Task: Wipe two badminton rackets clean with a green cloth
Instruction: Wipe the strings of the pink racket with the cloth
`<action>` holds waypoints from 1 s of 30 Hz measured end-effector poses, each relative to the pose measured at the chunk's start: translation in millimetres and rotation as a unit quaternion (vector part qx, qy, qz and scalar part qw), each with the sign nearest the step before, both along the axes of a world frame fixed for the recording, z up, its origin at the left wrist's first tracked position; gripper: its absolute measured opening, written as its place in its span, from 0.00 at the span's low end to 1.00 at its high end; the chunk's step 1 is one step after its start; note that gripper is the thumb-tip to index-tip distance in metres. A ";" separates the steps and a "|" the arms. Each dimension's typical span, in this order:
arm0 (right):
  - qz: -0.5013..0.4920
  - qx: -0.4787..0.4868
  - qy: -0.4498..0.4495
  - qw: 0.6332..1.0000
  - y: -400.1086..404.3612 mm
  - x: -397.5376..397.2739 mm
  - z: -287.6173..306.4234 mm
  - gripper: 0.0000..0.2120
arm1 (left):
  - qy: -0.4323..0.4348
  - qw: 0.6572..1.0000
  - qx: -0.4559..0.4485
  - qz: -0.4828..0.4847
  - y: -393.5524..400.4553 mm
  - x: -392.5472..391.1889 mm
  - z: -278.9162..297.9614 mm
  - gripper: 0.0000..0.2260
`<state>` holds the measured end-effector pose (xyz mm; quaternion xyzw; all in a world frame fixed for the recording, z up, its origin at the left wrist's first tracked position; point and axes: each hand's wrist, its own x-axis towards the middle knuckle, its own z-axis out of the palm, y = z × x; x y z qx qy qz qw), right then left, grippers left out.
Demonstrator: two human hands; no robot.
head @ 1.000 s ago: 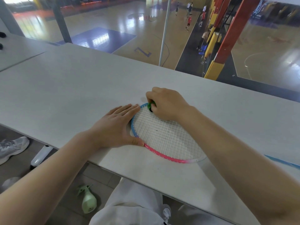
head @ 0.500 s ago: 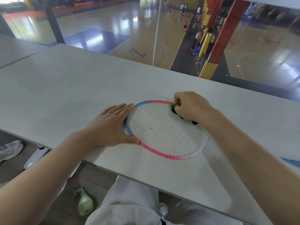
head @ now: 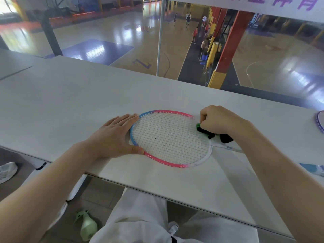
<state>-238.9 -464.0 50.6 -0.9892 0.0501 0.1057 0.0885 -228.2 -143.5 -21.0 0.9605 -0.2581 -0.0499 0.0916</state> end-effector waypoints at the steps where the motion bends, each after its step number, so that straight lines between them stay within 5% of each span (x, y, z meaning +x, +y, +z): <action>1: -0.007 0.015 0.008 1.000 -5.4 -1.1 2.4 0.03 | 0.001 1.000 0.002 0.000 -0.1 0.0 0.2 0.57; 7: -0.059 0.001 -0.127 0.990 -47.7 -4.9 -12.4 0.01 | 0.005 1.000 0.009 -0.003 0.3 -0.3 -0.2 0.58; 14: 0.010 -0.122 -0.228 0.966 -67.2 -9.8 -40.0 0.04 | 0.009 1.000 0.004 0.000 0.4 0.4 0.6 0.56; 18: 0.071 -0.115 -0.328 0.935 -58.0 -26.3 -39.0 0.05 | 0.012 1.000 -0.005 -0.005 0.9 1.3 -0.2 0.57; 22: 0.108 -0.110 -0.279 0.948 -38.9 -54.7 -37.6 0.16 | 0.017 1.000 -0.025 0.000 2.5 4.4 -1.1 0.56; 25: 0.052 -0.076 -0.198 0.976 -33.5 -71.7 -48.4 0.18 | 0.016 0.998 -0.059 0.002 5.4 9.7 -3.4 0.53; 30: -0.023 0.015 -0.197 0.980 -21.1 -82.4 -54.2 0.20 | 0.027 0.988 -0.151 -0.022 1.5 4.9 3.3 0.46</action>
